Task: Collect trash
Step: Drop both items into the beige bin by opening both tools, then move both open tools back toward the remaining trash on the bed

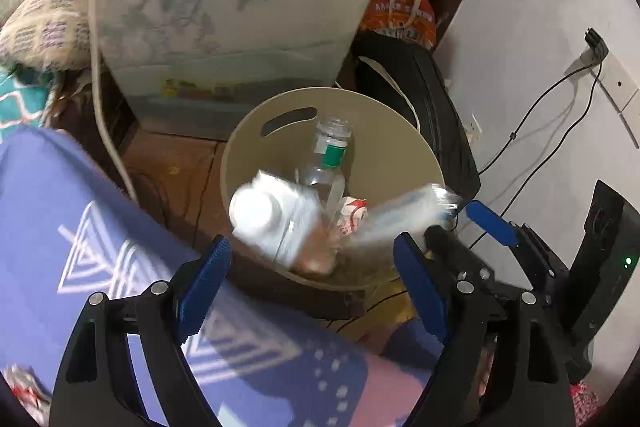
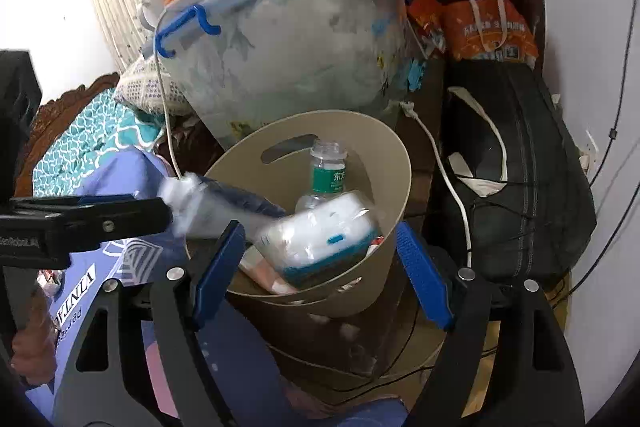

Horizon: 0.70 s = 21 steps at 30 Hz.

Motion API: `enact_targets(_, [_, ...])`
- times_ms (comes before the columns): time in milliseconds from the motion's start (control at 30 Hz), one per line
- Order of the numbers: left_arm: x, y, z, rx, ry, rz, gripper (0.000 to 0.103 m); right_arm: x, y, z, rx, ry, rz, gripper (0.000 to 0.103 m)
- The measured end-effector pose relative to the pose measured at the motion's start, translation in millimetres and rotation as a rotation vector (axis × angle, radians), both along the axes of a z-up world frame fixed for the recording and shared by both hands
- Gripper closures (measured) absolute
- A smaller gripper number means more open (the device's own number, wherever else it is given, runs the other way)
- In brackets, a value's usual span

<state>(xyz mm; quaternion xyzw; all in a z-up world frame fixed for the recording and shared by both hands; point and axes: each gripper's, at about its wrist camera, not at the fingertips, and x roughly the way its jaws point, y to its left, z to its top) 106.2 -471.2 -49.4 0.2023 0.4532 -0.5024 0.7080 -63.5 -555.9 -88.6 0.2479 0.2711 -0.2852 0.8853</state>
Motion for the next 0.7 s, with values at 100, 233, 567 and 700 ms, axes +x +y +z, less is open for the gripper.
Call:
enact_targets(100, [-4, 34, 4, -0.028, -0.012, 0.024, 0.024, -9, 14, 2, 0.001, -0.029, -0.003, 0.025])
enact_targets(233, [-12, 97, 2, -0.048, 0.004, 0.082, 0.024, -19, 42, 4, 0.009, -0.063, 0.014, 0.025])
enact_targets(567, [-22, 279, -6, -0.089, 0.018, 0.296, 0.024, 34, 147, 20, 0.084, -0.104, 0.277, 0.031])
enact_targets(700, [-21, 352, -8, -0.102, 0.028, 0.412, 0.025, 78, 204, 24, 0.096, -0.063, 0.468, 0.04])
